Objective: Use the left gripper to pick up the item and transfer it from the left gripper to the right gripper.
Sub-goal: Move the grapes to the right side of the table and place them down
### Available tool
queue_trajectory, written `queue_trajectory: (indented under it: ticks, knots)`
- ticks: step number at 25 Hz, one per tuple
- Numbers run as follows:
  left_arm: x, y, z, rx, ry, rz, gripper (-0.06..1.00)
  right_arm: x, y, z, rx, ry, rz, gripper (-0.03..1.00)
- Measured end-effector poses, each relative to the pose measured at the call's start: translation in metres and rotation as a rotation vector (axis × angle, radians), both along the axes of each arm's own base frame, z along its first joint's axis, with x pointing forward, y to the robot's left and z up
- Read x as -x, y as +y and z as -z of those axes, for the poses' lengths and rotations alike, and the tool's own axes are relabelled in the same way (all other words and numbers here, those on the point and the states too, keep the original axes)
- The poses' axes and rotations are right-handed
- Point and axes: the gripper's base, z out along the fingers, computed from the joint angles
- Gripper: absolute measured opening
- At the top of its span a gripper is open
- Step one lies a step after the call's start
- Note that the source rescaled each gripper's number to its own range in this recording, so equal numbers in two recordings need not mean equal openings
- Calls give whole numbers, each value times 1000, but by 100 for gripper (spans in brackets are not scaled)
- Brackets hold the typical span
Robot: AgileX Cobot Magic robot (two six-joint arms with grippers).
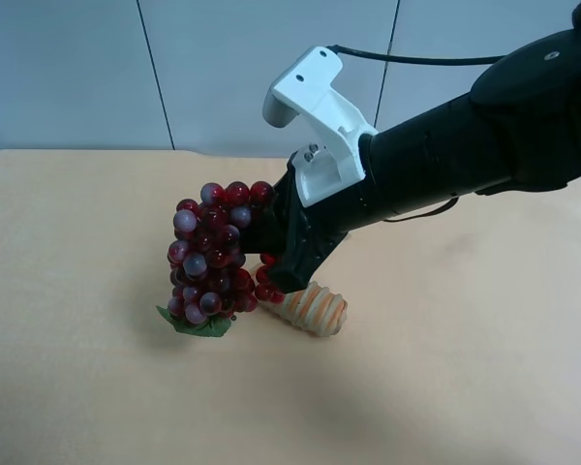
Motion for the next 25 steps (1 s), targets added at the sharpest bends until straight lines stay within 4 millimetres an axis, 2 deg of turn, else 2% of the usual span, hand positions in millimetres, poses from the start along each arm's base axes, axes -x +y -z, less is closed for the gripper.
queue_trajectory:
  ticks: [25]
  knots:
    - [0, 0, 0, 2, -1, -1, 100, -2, -1, 0, -4, 6, 28, 0]
